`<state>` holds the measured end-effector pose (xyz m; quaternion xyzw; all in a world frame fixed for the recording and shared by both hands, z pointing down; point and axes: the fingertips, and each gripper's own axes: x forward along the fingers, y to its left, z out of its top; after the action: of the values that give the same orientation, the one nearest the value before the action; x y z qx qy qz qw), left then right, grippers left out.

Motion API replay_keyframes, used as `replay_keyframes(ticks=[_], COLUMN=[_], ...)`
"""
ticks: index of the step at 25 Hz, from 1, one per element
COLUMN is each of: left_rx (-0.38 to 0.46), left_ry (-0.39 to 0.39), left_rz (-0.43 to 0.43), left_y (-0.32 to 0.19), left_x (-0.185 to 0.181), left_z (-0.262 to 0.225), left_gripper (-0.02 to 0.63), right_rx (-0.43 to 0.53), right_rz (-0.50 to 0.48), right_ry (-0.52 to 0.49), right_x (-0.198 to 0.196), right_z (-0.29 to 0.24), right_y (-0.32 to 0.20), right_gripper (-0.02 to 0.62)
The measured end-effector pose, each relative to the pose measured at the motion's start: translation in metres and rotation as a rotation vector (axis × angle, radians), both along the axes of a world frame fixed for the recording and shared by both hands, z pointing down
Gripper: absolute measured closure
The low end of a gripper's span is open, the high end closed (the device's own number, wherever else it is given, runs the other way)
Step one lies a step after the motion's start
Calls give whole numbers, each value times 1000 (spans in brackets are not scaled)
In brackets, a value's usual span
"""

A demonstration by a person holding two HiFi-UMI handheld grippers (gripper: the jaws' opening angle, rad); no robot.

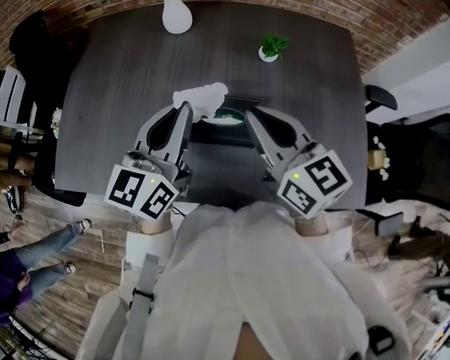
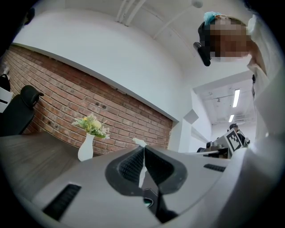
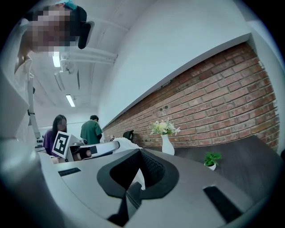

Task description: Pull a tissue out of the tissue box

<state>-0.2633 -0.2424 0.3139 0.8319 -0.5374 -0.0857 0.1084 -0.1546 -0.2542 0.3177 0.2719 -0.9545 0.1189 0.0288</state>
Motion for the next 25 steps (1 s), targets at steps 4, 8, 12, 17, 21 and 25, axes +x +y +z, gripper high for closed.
replay_keyframes(ticks=[4,8,12,17,21,25], left_rx=[-6,-14,-16,-17,-20,-25], left_ry=[7,13,13,13,15,19], left_rz=[-8,-11,-12,-15,-15,-12], left_y=[1,1,1,2,1,0], left_x=[1,0,1,0,1,2], left_z=[2,3,3,3,4,5], left_gripper=[598,598,598,598,598,598], right_rx=[0,-1,1,-1,-1,-6], right_rz=[-6,-8,-14,-14,-17,-18], right_ry=[10,15,14,16,21,25], right_x=[2,2,2,2,3,3], right_z=[2,3,2,3,4,5], right_y=[1,1,2,3,2,2], right_gripper=[591,591,592,591,592,592])
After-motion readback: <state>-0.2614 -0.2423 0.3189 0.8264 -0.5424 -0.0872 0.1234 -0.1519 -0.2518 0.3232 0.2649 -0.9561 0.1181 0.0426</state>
